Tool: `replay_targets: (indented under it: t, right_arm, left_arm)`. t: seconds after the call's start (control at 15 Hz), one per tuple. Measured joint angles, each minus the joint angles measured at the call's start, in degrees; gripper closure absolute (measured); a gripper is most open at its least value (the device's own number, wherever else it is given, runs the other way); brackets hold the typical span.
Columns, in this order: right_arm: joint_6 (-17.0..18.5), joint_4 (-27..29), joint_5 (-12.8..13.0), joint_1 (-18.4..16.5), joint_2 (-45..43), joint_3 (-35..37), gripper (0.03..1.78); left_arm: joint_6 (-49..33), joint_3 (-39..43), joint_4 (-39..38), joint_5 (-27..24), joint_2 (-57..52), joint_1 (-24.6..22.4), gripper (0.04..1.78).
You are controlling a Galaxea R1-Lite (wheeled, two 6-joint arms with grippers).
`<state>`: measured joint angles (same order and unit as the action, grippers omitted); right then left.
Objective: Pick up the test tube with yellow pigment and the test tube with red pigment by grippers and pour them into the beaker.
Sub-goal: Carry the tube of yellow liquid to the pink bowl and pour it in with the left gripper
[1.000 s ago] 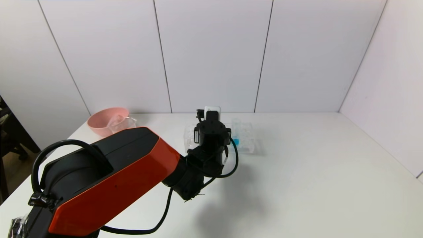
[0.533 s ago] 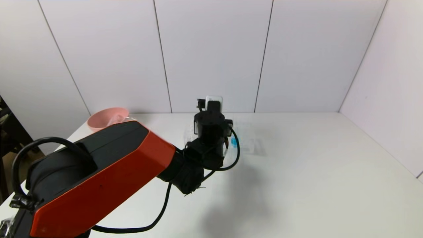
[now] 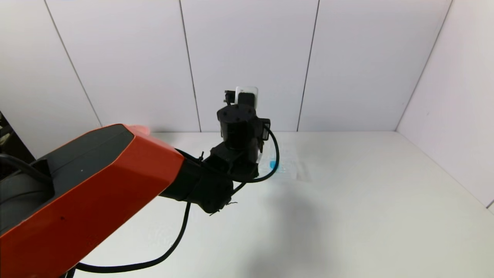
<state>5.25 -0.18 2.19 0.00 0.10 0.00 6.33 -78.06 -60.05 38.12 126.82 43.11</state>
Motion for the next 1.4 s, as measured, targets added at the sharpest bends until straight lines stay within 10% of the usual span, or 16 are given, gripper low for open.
replay_targets:
  t: [0.4,0.87,1.4]
  right_arm:
    - [0.0,0.0,0.0,0.0,0.0,0.0,0.1]
    - [0.0,0.0,0.0,0.0,0.0,0.0,0.1]
    - [0.0,0.0,0.0,0.0,0.0,0.0,0.1]
  left_arm:
    - [-3.9,17.4,8.2,-16.0,-15.7,-6.4,1.36]
    - [-6.1,33.2,16.7,-47.9,-34.2,-31.9,1.36]
    - [-0.5,29.7,28.4,-74.6,-35.8,-56.3,1.36]
